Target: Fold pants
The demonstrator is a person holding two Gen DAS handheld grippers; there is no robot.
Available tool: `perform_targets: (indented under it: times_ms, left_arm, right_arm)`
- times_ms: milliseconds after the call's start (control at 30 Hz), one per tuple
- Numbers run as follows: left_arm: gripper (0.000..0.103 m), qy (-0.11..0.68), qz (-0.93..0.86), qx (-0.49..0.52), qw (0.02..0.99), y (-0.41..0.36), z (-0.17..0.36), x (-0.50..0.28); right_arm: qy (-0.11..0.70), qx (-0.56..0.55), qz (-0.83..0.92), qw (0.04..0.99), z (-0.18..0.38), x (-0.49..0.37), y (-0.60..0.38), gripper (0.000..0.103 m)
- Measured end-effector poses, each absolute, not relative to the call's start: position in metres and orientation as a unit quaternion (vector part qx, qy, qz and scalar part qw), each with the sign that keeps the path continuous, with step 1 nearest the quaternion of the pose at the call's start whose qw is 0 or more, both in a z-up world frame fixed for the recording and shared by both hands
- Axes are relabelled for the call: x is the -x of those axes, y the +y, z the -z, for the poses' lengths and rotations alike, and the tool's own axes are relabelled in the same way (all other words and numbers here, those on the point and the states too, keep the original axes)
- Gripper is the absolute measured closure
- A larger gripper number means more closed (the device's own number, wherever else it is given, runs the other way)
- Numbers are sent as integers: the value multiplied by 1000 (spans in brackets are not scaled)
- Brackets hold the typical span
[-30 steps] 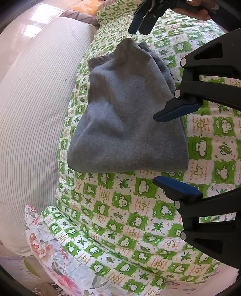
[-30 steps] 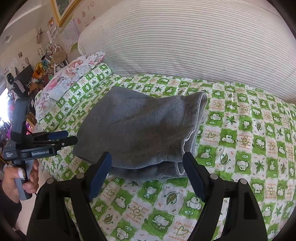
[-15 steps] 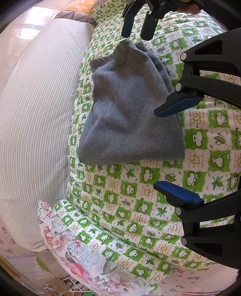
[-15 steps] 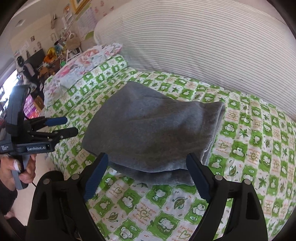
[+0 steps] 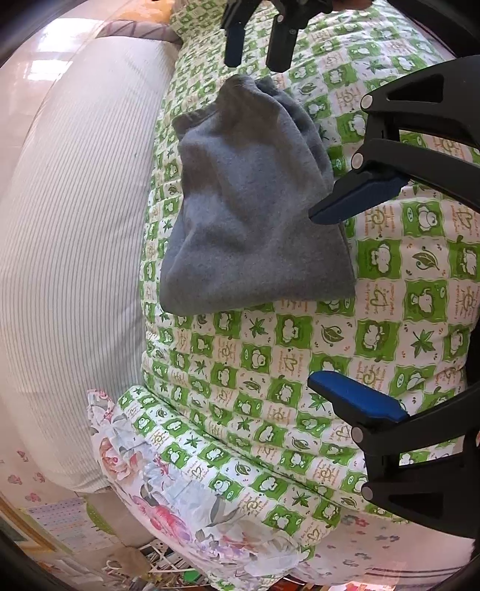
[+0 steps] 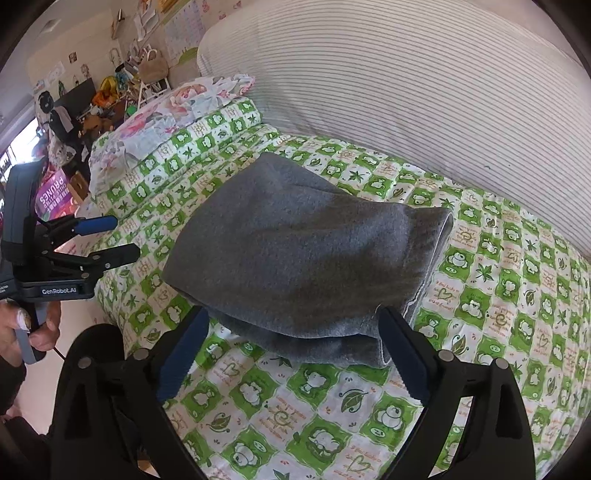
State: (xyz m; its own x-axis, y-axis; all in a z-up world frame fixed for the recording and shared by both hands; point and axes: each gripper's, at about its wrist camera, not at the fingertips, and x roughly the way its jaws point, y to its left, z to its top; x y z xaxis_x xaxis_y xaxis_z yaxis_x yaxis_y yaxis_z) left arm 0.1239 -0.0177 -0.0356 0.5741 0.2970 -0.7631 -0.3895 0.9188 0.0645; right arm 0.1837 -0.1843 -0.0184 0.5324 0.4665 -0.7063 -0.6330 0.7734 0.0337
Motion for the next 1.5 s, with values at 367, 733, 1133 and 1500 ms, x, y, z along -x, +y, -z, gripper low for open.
perform_targets:
  times_ms: [367,733,1133,1500]
  left_arm:
    - [20,405,-197,58,891,-21,26,-113]
    - [19,395,-196,52,896,-27,19,-111]
    - [19,377,-188,43,906,-36,13,-112]
    - [19,355,-188,35,915,-41,8,-112]
  right_arm:
    - [375,142,-318,859,15,-187,-182,7]
    - [375,142,-304,864,13,-184,-190,6]
    - [364,124,-297,874,7,-182,-198,6]
    - [365,121,-298,874,8,-180,-201,6]
